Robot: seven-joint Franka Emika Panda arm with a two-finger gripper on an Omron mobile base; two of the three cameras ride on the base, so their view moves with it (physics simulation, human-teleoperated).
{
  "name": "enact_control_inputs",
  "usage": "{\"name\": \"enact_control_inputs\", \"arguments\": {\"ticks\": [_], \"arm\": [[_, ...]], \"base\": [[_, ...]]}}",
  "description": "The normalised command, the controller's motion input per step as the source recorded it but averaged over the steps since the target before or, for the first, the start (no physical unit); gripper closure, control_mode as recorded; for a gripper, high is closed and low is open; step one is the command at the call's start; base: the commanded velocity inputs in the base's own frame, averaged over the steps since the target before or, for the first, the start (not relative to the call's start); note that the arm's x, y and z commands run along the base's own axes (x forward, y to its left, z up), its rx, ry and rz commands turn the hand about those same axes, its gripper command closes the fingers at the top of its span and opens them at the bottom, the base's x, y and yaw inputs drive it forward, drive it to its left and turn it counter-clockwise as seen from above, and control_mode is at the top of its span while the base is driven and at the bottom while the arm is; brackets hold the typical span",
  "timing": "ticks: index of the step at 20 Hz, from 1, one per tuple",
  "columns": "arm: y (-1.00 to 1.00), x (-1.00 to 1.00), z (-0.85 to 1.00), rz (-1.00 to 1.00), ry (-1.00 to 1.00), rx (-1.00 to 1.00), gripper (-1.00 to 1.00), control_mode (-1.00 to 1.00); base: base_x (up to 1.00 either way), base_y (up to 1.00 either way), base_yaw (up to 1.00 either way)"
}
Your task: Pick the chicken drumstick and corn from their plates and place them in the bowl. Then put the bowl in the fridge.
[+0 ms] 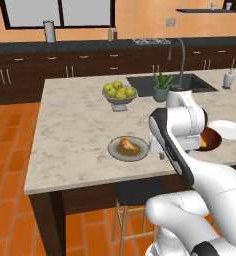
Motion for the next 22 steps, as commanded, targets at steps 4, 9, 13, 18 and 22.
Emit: {"name": "enact_control_inputs", "arguments": {"ticks": [4,9,13,18,22], "arm": [[0.0,0.0,0.0,0.0,0.0,0.0,-1.0,1.0],[0.0,0.13,0.0,0.01,0.0,0.0,-1.0,-1.0],[0.04,0.76,-0.01,0.16,0.0,0.0,-1.0,-1.0],[0.11,0.87,-0.36,0.37,0.0,0.05,-1.0,-1.0],[0.18,0.76,-0.59,0.39,0.02,0.12,-1.0,-1.0]], "base": [[0.59,0.03,0.05],[0.56,0.0,0.02],[0.0,0.0,0.0],[0.0,0.0,0.0],[0.0,0.0,0.0]]}}
